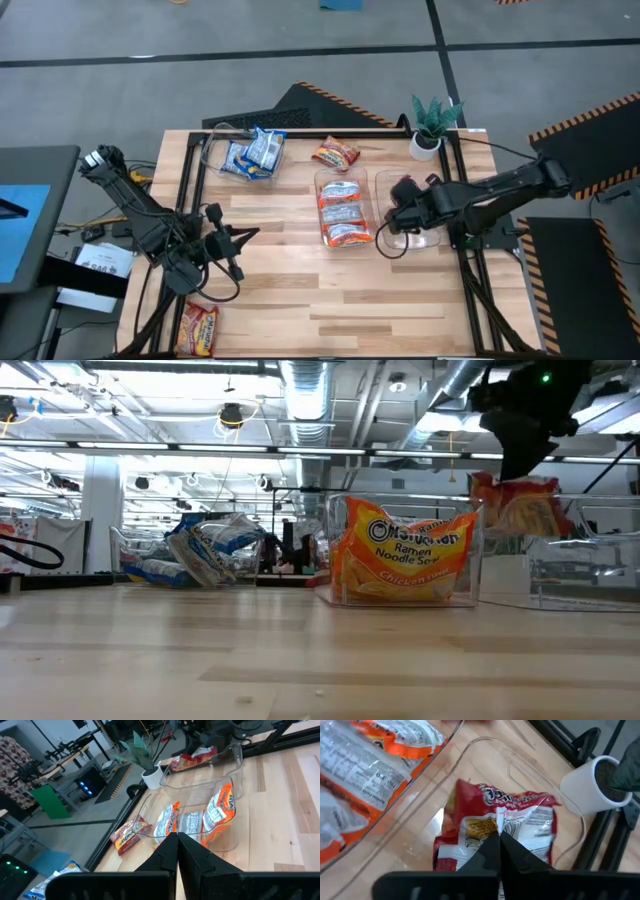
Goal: Sort Maruchan noodles
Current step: Put the middle left red noodle pack into the bottom right transparent bin, then put the top red noodle pack into the bottom right transparent bin
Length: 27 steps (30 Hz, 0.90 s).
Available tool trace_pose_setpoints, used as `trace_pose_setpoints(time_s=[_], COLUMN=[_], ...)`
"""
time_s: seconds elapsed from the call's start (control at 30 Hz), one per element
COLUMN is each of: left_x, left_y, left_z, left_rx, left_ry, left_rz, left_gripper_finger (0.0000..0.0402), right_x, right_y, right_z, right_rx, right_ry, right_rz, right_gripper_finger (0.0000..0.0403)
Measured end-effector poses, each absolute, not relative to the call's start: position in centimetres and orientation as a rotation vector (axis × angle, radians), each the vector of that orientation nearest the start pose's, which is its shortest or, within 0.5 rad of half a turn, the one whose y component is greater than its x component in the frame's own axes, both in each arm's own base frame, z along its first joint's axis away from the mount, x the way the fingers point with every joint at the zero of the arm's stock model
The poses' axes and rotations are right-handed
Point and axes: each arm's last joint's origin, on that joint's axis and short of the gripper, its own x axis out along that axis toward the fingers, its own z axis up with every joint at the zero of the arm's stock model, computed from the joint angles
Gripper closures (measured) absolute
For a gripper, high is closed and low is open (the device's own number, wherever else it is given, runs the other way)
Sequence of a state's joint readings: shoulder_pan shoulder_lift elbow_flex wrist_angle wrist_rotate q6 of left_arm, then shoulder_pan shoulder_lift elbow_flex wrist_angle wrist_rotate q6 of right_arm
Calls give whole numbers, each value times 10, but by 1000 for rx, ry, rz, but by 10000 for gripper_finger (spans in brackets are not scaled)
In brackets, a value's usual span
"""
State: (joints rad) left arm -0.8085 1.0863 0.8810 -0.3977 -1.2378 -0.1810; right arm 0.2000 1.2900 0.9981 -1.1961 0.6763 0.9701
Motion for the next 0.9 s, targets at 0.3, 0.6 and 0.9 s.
trace_pose_setpoints(time_s=[0.3,0.6,0.9], left_x=[166,166,166], left_y=[-135,-135,-135], left_z=[301,301,302], left_rx=[339,345,349], left_ry=[279,280,280], left_rz=[441,440,439], left_gripper_finger=[401,401,401], right_x=[212,224,286], right_y=[13,14,-13], right_z=[248,261,303], right_rx=[208,268,270], right_ry=[1016,893,422], right_rz=[-980,-920,-565], right_gripper_finger=[320,318,316])
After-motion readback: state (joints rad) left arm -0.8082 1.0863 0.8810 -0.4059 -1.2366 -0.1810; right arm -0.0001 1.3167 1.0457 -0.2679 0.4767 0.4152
